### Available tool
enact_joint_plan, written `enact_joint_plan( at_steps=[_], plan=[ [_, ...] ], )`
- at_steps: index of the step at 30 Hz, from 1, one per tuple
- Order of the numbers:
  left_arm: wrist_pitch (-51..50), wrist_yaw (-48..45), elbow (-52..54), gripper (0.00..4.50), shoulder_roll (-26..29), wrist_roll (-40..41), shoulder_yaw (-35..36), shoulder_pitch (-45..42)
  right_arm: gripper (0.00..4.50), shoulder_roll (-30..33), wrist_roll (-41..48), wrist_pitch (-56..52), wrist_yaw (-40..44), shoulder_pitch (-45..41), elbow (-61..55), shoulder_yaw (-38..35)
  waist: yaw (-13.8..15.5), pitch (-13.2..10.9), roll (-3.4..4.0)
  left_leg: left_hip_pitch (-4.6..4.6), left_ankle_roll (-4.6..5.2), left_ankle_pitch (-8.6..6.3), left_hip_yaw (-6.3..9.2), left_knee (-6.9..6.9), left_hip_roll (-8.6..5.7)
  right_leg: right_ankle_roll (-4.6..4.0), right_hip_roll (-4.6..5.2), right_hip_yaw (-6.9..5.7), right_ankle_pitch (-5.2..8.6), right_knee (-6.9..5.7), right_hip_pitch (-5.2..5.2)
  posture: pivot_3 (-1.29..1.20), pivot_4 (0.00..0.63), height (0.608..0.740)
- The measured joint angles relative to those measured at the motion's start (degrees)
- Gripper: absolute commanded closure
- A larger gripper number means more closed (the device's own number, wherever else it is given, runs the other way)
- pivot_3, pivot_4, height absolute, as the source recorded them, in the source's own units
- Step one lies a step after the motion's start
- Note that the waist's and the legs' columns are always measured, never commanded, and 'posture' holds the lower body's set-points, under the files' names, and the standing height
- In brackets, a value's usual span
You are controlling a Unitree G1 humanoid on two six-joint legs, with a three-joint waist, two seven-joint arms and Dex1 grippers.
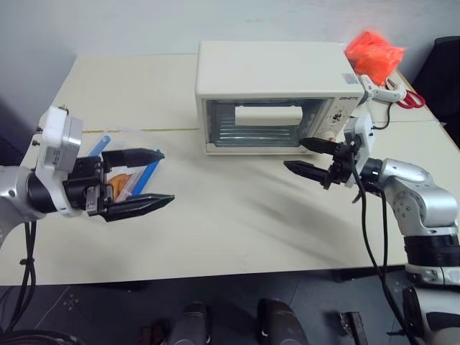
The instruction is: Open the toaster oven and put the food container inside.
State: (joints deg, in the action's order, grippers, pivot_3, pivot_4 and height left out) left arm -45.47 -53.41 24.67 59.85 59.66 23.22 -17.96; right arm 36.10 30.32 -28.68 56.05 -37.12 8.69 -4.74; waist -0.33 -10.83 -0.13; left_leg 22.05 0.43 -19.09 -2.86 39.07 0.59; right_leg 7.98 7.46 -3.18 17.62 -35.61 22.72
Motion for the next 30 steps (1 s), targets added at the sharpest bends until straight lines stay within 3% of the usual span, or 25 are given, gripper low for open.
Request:
enact_joint_plan(
  at_steps=[6,13,20,28,30],
  plan=[
    [1.60,-0.43,-3.73,0.00,-2.82,-4.80,-8.29,-7.44,0.02,-3.33,-4.17,5.01,1.29,-7.90,9.45,2.17,-0.17,-0.01,0.00,0.15,-0.02,0.01,-0.10,0.06,0.02,0.02,-0.03,0.00,-0.01,0.01,0.13,0.00,0.150,0.740],
    [4.48,-0.89,-6.32,0.00,-6.02,-10.36,-13.05,-12.82,0.02,-4.37,-4.62,5.66,3.58,-10.90,9.43,2.24,-0.47,-0.01,0.00,0.14,-0.12,0.07,-0.13,0.09,0.05,0.02,-0.06,-0.03,-0.01,-0.08,0.13,0.00,0.150,0.740],
    [7.82,-0.49,-9.93,0.00,-9.76,-15.90,-14.91,-13.88,0.02,-4.08,-2.78,0.80,5.38,-8.11,0.33,2.29,-0.48,-0.02,0.00,0.16,-0.12,0.07,-0.12,0.08,0.08,0.02,-0.06,-0.09,-0.01,-0.08,0.13,0.00,0.150,0.740],
    [10.20,0.56,-16.46,0.00,-14.49,-20.56,-16.06,-20.75,0.02,-2.92,1.28,-5.45,4.90,-0.05,-11.57,1.98,-0.98,-0.02,-0.01,0.19,-0.13,0.07,-0.14,0.07,0.08,0.02,-0.06,-0.18,-0.01,-0.07,0.14,0.00,0.150,0.740],
    [10.86,0.80,-18.81,0.41,-16.24,-21.30,-16.57,-23.20,0.00,-3.07,1.71,-5.68,3.85,1.23,-13.31,1.87,-0.99,-0.03,-0.02,0.20,-0.13,0.07,-0.14,0.07,0.07,0.03,-0.06,-0.21,-0.01,-0.08,0.14,0.00,0.150,0.740]
  ],
)
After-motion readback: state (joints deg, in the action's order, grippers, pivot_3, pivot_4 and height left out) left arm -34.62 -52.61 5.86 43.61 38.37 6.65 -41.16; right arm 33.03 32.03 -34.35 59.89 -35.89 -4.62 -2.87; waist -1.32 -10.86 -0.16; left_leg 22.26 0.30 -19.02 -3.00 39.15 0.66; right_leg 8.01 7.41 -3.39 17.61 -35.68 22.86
